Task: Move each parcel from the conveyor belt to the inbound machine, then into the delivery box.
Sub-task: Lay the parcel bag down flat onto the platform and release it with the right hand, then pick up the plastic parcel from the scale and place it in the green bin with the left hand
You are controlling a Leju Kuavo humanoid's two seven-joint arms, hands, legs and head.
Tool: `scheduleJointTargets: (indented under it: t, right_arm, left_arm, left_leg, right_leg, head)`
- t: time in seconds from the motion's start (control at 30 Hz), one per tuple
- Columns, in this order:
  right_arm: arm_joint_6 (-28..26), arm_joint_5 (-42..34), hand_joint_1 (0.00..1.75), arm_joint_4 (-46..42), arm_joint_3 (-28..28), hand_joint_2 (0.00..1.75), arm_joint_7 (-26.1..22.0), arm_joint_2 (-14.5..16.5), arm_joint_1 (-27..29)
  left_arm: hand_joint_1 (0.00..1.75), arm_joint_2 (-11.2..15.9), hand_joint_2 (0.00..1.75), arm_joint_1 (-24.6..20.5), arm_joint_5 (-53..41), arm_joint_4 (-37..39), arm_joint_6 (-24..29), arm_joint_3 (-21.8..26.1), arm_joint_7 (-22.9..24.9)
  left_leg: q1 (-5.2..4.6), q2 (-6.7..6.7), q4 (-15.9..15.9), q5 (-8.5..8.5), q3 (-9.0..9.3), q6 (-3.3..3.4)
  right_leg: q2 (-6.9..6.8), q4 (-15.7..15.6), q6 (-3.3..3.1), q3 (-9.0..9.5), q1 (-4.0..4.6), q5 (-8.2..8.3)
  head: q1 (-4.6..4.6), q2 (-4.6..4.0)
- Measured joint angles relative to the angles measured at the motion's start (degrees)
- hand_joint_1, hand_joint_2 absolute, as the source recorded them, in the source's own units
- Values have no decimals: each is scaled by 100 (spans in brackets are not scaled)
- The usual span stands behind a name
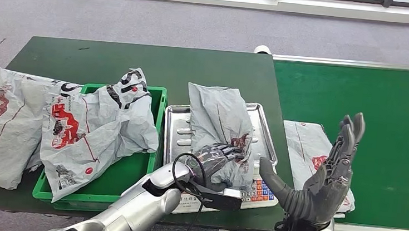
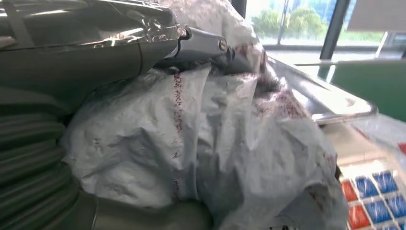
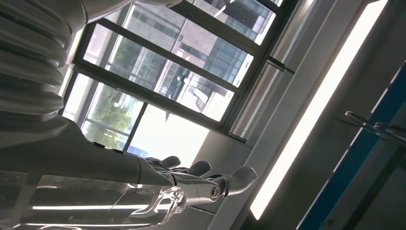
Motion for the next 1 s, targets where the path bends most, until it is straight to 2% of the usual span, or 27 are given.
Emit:
scheduleJointTargets:
  t: [0.13,0.3,0.63,0.77,1.0]
  right_arm:
    - [-23,34,0,-85,-4,175,-11,7,116]
    - [-25,27,0,-140,-8,175,-22,22,187]
    - [-127,-166,0,-138,-10,175,-124,22,190]
    - [-128,-229,0,-131,-11,175,-162,21,166]
    - [-128,-252,0,-122,-13,175,-215,20,156]
  left_arm:
    - [175,59,175,78,185,-281,437,34,132]
    - [175,217,175,364,533,-1058,782,263,160]
    - [175,440,175,834,1596,-2288,1005,746,-158]
    - [175,497,175,888,1729,-2463,1096,750,-192]
    - [175,584,175,995,1380,-2802,1965,762,-90]
  left_leg:
    - [0,1,0,4,-4,-3]
    - [1,1,0,7,-16,-7]
    - [0,0,-1,6,-38,-7]
    - [0,0,-1,6,-38,-7]
    - [1,0,-1,6,-39,-7]
  right_leg:
    - [1,1,0,-6,0,6]
    - [3,2,0,-19,1,7]
    - [0,2,-1,-37,1,3]
    - [0,2,-1,-37,1,4]
    - [0,2,-1,-39,2,4]
  head:
    - [0,0]
    - [0,0]
    - [0,0]
    - [0,0]
    - [0,0]
